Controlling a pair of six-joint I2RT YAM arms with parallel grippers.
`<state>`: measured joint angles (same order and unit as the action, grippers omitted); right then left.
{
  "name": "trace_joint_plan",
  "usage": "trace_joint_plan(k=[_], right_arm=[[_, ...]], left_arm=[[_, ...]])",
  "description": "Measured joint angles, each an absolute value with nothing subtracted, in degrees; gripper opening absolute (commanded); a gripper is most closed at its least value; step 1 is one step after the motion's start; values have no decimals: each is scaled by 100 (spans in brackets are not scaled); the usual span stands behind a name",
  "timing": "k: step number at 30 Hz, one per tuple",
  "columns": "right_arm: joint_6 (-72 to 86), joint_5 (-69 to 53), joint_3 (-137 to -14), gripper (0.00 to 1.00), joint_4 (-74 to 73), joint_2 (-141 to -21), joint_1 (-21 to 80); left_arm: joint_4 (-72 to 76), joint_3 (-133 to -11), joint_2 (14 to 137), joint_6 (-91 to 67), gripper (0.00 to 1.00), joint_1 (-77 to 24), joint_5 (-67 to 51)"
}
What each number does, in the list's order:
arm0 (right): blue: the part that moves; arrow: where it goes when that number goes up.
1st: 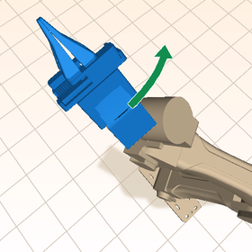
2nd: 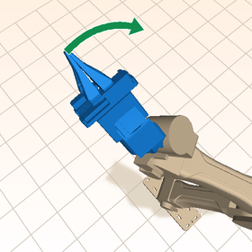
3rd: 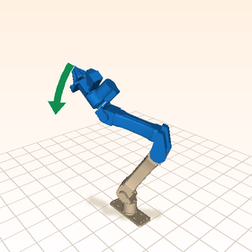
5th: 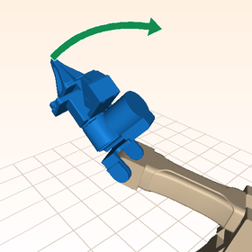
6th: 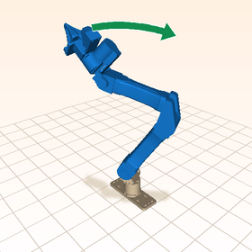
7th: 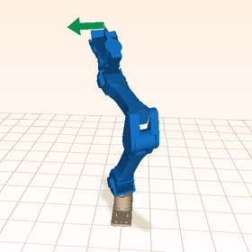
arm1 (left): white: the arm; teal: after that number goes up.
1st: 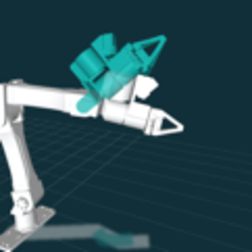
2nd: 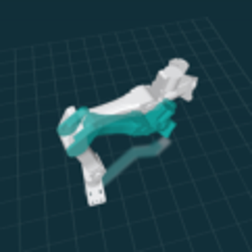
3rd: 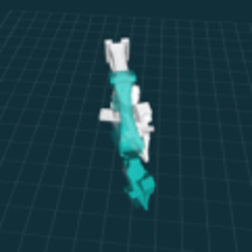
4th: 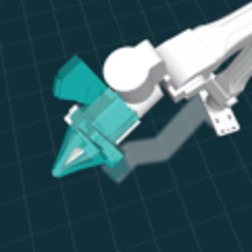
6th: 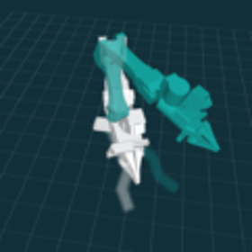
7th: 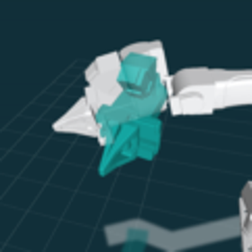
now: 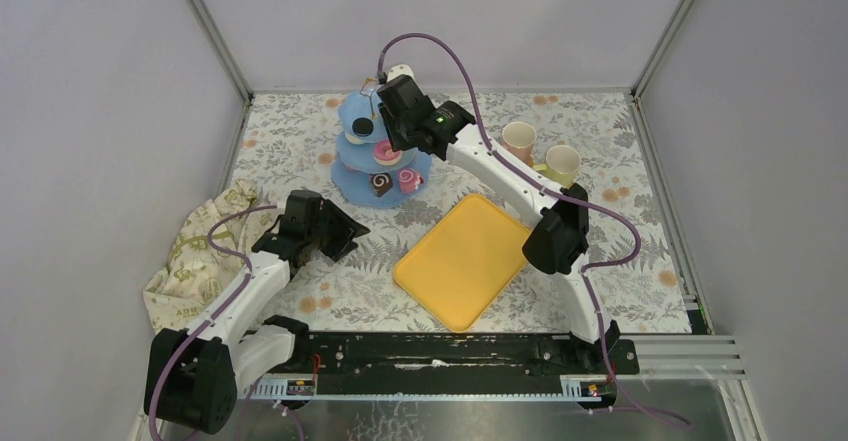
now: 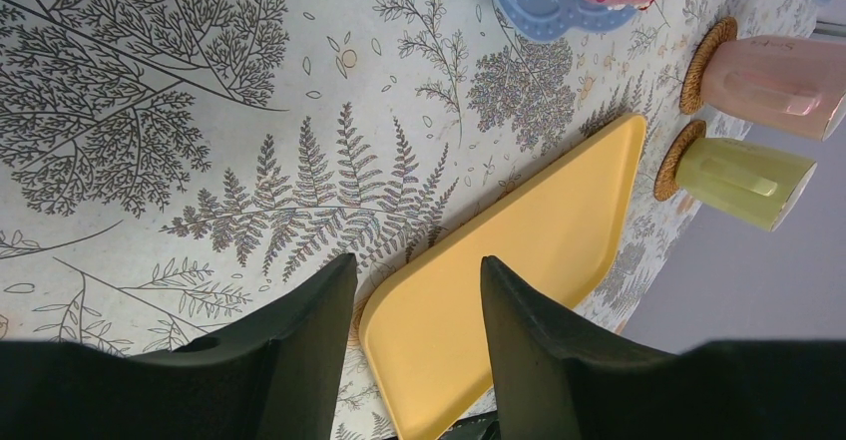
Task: Serve the afternoon tea
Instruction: Place the desert on the desert table.
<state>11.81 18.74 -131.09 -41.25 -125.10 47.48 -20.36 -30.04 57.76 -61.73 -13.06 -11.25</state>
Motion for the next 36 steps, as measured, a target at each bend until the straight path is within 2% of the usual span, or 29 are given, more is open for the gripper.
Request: trace_joint_plan(k=[16,36], right_arm=[[1175,1839,-13072,40,-3972,-12208,4746],[1153,1688,-12370,36,-3776,-11655,4744]], left_arm=[[-2051,-3004,5756,-6173,56,-1306,-1114],[-2108,-3006,5675,-6176,56,-1304,-985]])
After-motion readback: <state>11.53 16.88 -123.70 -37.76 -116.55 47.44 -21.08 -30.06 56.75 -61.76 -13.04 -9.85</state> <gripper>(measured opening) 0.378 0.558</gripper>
